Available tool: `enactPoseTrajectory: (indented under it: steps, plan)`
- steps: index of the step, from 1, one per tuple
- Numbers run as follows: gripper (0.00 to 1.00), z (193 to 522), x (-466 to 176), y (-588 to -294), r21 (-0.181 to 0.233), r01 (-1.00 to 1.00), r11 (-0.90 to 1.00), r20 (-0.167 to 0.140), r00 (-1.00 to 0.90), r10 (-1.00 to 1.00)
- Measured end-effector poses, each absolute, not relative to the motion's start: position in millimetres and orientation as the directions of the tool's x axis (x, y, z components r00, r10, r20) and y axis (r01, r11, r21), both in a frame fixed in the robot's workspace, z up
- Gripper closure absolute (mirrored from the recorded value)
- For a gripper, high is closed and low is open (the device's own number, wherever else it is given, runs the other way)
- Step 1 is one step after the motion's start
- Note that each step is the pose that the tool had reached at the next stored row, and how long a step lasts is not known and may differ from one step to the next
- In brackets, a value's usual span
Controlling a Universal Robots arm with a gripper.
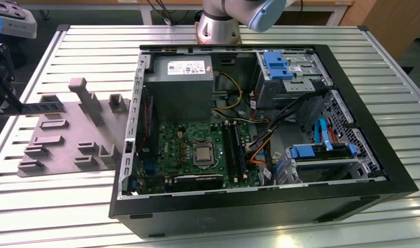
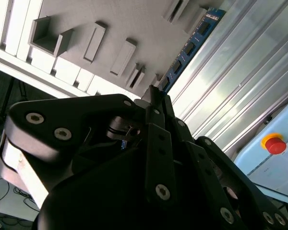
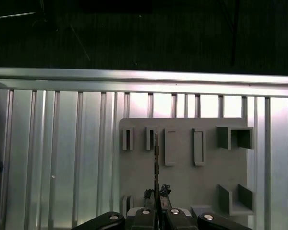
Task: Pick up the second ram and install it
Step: 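Pick up the second ram and move it above second insertion slot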
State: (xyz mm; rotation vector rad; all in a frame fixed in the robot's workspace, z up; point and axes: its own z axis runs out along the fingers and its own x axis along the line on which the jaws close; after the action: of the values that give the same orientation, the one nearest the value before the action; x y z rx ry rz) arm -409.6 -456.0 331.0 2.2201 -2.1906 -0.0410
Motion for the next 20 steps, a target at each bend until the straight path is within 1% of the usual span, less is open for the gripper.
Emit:
enactPoseTrajectory:
  steps: [20]
  plan:
    - [0.86, 341.2, -409.6, -455.9, 0.034, -0.999, -0.013, 0.000, 0.013, -1.000]
